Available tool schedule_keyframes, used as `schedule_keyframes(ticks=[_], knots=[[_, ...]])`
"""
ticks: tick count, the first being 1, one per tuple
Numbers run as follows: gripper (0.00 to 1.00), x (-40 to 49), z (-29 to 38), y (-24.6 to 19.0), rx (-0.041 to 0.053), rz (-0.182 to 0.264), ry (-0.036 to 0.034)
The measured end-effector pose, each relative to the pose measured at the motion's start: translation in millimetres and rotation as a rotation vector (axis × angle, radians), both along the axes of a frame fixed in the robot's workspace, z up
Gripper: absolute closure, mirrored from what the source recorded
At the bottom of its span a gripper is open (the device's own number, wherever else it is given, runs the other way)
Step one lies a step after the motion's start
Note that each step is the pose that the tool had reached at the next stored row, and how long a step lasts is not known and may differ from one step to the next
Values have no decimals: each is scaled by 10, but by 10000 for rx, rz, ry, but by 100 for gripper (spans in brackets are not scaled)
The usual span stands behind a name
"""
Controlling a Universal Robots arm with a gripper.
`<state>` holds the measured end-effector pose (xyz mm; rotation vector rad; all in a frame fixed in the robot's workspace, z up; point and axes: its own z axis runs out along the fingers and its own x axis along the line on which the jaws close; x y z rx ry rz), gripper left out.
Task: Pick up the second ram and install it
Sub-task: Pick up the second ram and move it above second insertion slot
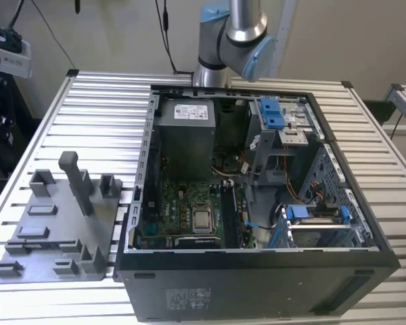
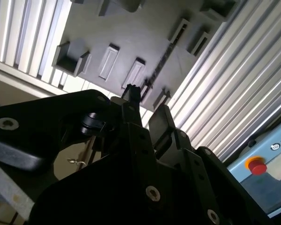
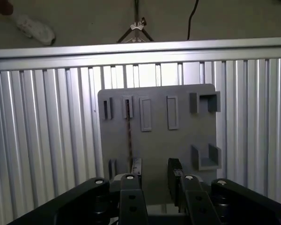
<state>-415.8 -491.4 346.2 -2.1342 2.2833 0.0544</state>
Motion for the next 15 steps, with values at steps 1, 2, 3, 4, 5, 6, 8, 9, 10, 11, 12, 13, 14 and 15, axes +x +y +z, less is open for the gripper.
schedule_keyframes(ticks=[1,2,3,4,5,6,8,9,10,11,12,13,14,15], knots=[[64,0,-18,0,-1,0,0],[64,0,-37,0,-2,2,1],[64,0,-55,0,-2,2,0],[64,-1,-71,0,-5,2,1],[64,-1,-84,1,-4,2,-1],[64,-1,-94,0,-5,3,-2],[64,0,-125,0,-5,6,-6],[64,-1,-142,0,-5,8,-6],[64,0,-160,0,-6,13,-5],[64,-1,-178,0,-5,17,-5],[64,-1,-196,0,-2,21,-6],[64,-1,-215,0,2,27,-7],[64,-2,-232,0,6,32,-6],[64,-2,-247,0,12,34,-6]])
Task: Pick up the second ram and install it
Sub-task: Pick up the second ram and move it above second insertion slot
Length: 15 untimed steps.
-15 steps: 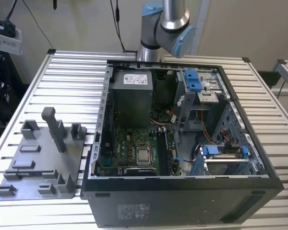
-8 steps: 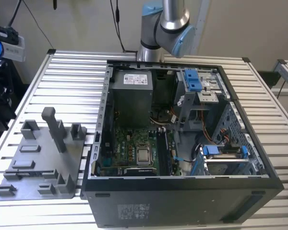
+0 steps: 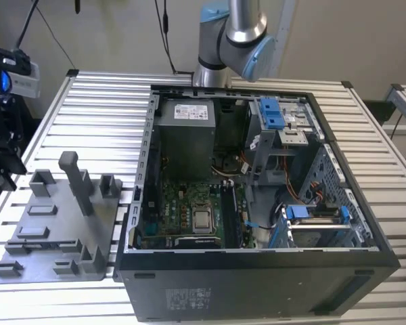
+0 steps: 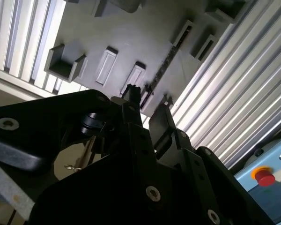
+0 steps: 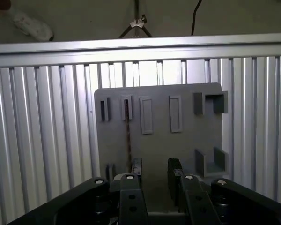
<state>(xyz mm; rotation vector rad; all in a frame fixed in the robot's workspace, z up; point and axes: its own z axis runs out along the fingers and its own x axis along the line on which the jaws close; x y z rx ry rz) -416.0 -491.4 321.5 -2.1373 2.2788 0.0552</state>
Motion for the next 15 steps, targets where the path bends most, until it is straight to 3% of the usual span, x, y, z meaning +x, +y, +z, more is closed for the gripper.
schedule_keyframes(ticks=[15], knots=[[64,-7,-257,0,21,85,1]])
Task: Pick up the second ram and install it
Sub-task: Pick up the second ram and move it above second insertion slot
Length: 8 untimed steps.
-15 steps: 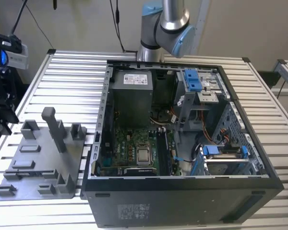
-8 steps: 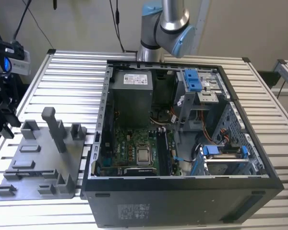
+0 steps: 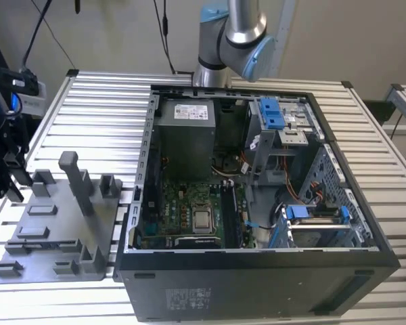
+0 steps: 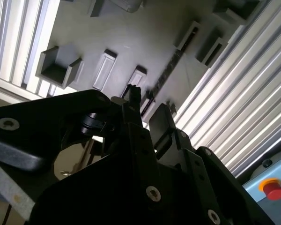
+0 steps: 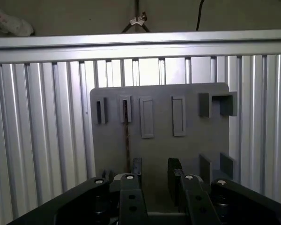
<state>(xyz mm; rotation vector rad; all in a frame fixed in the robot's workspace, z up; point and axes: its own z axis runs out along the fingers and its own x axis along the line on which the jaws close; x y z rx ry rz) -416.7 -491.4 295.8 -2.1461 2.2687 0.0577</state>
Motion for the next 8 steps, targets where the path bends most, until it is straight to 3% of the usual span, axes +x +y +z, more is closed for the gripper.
schedule_keyframes(ticks=[8], knots=[[64,0,-105,-2,10,140,2]])
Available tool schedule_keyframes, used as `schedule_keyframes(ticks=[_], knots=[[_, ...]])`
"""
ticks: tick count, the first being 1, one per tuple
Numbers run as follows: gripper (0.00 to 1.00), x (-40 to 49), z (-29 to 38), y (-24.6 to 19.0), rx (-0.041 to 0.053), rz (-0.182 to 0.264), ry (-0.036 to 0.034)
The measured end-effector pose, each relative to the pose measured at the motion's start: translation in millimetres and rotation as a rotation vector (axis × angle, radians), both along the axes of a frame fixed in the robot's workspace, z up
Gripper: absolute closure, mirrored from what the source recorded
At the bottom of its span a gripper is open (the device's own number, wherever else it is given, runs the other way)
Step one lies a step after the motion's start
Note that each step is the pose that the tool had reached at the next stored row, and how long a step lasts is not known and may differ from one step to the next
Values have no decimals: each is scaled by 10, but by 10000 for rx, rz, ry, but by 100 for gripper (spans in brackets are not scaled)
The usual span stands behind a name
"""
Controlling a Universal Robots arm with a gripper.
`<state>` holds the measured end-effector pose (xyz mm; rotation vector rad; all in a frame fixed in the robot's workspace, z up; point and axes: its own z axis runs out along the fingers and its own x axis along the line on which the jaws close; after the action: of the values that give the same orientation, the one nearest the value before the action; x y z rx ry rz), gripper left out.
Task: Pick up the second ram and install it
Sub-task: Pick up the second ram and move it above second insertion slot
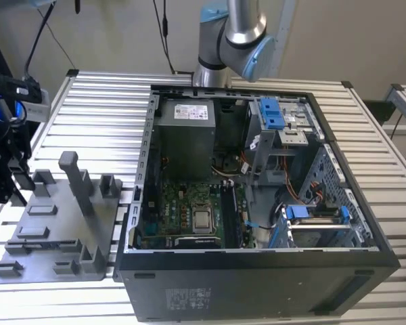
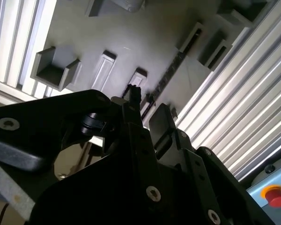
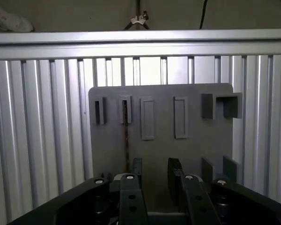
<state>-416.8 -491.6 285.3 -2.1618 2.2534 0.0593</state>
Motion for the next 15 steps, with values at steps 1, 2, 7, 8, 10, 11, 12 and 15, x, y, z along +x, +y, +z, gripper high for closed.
schedule_keyframes(ticks=[1,2,7,8,10,11,12,15], knots=[[64,0,-13,0,1,18,0],[64,-1,-29,-1,2,33,0],[64,-1,-98,-4,6,129,-1],[64,-2,-104,-5,6,148,-1],[64,-1,-117,-13,7,200,0],[64,-2,-125,-19,7,224,0],[64,-2,-135,-28,8,249,-1],[64,-2,-178,-62,8,351,-1]])
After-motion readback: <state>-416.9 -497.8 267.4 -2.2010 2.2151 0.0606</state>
